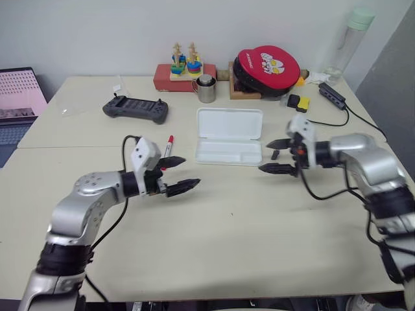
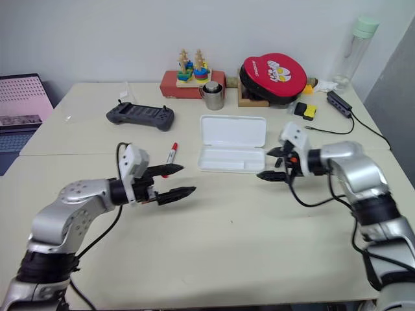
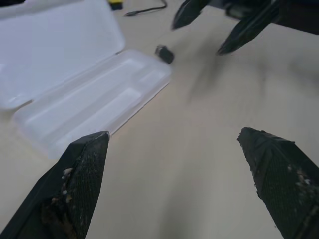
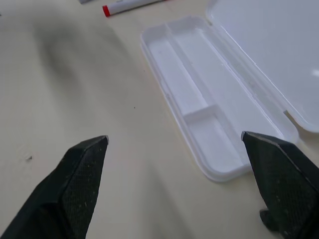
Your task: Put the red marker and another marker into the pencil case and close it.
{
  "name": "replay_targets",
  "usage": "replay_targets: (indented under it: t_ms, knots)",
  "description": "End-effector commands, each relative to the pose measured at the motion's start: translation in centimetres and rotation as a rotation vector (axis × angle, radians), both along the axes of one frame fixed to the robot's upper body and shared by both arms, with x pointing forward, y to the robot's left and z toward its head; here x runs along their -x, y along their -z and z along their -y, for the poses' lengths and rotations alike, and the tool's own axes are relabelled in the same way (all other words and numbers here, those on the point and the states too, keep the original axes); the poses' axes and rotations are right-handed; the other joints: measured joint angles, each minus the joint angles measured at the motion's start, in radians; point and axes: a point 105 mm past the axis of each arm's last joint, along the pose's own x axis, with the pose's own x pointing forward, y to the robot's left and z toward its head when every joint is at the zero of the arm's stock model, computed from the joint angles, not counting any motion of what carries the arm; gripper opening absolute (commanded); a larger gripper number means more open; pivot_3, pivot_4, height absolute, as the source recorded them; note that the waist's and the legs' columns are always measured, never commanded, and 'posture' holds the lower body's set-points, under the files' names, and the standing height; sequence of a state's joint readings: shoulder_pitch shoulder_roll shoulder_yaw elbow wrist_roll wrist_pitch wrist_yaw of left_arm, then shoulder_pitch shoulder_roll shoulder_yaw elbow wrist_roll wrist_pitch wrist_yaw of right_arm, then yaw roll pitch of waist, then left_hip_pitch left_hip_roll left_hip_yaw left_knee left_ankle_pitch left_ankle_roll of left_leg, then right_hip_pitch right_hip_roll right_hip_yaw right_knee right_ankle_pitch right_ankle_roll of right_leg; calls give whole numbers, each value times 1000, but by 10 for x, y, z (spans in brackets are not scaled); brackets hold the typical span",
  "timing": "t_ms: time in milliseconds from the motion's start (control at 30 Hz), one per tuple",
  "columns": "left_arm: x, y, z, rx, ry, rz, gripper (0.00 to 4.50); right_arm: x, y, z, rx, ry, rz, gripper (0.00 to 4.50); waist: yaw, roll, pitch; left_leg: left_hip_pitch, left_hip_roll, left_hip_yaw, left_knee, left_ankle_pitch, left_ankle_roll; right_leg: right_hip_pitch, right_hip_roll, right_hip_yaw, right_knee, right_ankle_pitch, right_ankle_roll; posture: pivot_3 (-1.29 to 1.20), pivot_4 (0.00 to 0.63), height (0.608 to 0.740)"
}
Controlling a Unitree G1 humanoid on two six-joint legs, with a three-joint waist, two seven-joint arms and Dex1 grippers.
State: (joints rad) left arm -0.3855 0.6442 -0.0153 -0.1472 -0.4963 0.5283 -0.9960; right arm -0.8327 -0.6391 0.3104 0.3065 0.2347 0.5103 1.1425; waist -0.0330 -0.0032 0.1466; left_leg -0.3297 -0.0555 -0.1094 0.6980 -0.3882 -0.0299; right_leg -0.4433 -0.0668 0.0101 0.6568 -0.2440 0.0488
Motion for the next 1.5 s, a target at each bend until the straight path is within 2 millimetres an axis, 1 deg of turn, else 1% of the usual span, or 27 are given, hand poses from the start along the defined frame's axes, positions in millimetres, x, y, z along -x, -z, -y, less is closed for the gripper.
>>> replay_targets:
  t_ms: [33, 133, 233, 300, 333, 367, 400, 433, 467, 600, 767, 833, 933, 967, 1033, 1133, 1233, 1367, 1500]
  knots:
    - [-5, -10, 11, 12, 38, 62, 4440, -11, 7, -11, 77, -51, 22, 4500, -1, 0, 0, 0, 0, 0, 0, 0, 0, 0, 0, 0, 0, 0, 0, 0, 150, 740]
    - [-9, -11, 15, 23, 40, 75, 4440, -19, 19, -18, 128, -57, 5, 4500, -3, 0, 0, 0, -1, 0, 0, 0, 0, -1, -1, -2, 0, 0, 0, 0, 150, 740]
    - [-12, -14, 19, 48, 41, 88, 4440, -26, 33, -15, 199, -36, -14, 4500, -6, 0, 0, 0, -1, -1, 1, 0, 0, -1, -1, -3, 1, 0, 0, 0, 150, 740]
    - [-12, -17, 22, 63, 42, 95, 4440, -30, 38, -13, 220, -23, -15, 4500, -5, 0, 0, -1, -2, -2, 1, 0, 0, -1, -2, -4, 1, 0, 0, 0, 150, 740]
    - [-13, -17, 22, 66, 43, 97, 4500, -31, 39, -13, 223, -23, -15, 4140, -6, 0, 0, -1, -2, -2, 1, 0, 0, -1, -2, -4, 1, 0, 0, 0, 150, 740]
    - [-13, -17, 23, 65, 44, 98, 4500, -33, 39, -14, 222, -24, -12, 4067, -7, 0, 0, 0, -2, -2, 2, 0, 0, -1, -2, -4, 2, 0, 0, 0, 150, 740]
    - [-13, -16, 24, 63, 43, 99, 4500, -34, 38, -15, 216, -20, -7, 3778, -7, 0, 0, 0, -2, -2, 2, 0, 0, -1, -2, -4, 2, 0, 0, 0, 150, 740]
    - [-14, -16, 24, 61, 38, 102, 4500, -35, 36, -16, 210, -21, 0, 3617, -8, 0, 0, 0, -2, -2, 2, 0, 0, 0, -3, -5, 2, 0, 0, 0, 150, 740]
    - [-15, -15, 24, 60, 34, 104, 4500, -36, 35, -17, 206, -21, 4, 3307, -9, 0, 0, 0, -2, -2, 2, 0, 0, 0, -2, -4, 2, 0, 0, 0, 150, 740]
    - [-15, -15, 23, 65, 33, 106, 4500, -37, 34, -17, 204, -32, 11, 2392, -13, 0, 0, 0, -2, -2, 2, 0, 0, 0, -3, -4, 2, 0, 0, 0, 150, 740]
    - [-16, -15, 20, 59, 18, 108, 4500, -37, 31, -18, 193, -35, 29, 1364, -15, 0, 0, 0, -2, -3, 2, 0, 0, -1, -2, -4, 2, 0, 0, 0, 150, 740]
    - [-16, -15, 19, 55, 15, 107, 4500, -38, 30, -18, 193, -38, 38, 855, -16, 0, 0, 0, -2, -3, 2, 0, 0, -1, -3, -4, 3, 0, 0, 0, 150, 740]
    - [-15, -13, 18, 52, 20, 97, 4500, -38, 28, -19, 187, -45, 52, 298, -18, 0, 0, 0, -2, -3, 2, 0, 0, -1, -2, -4, 3, 0, 0, 0, 150, 740]
    - [-15, -13, 16, 49, 11, 97, 4500, -38, 27, -20, 179, -53, 65, 21, -18, 0, 0, 0, -2, -3, 2, 0, 0, -1, -2, -4, 3, 0, 0, 0, 150, 740]
    - [-14, -14, 10, 45, -8, 96, 4500, -35, 22, -24, 152, -83, 94, 5, -20, 0, 0, 0, -2, -3, 2, 0, 0, -1, -3, -4, 3, 0, 0, 0, 150, 740]
    - [-6, -14, -4, 46, -27, 71, 4500, -18, 11, -32, 111, -202, 106, 5, -25, 0, 0, -1, -2, -2, 1, 0, 0, -1, -2, -4, 3, 0, 0, 0, 150, 740]
    - [6, -13, -15, 28, -33, 52, 4500, 3, 9, -32, 117, -288, 83, 5, -26, 0, 0, -1, -2, -3, 1, 0, 0, -3, -3, -2, 4, 0, 0, 0, 150, 740]
    - [23, -15, -26, 24, -37, 17, 4500, 35, 15, -34, 149, -365, 76, 5, -22, 0, 0, -2, -2, -4, 1, 0, 0, -3, -3, -2, 3, 0, 0, 0, 150, 740]
    - [36, -12, -30, 2, -38, -11, 4500, 67, 25, -43, 164, -430, 55, 5, -13, 0, 0, -2, -2, -4, 1, 0, 0, -2, -3, -2, 3, 0, 0, 0, 150, 740]
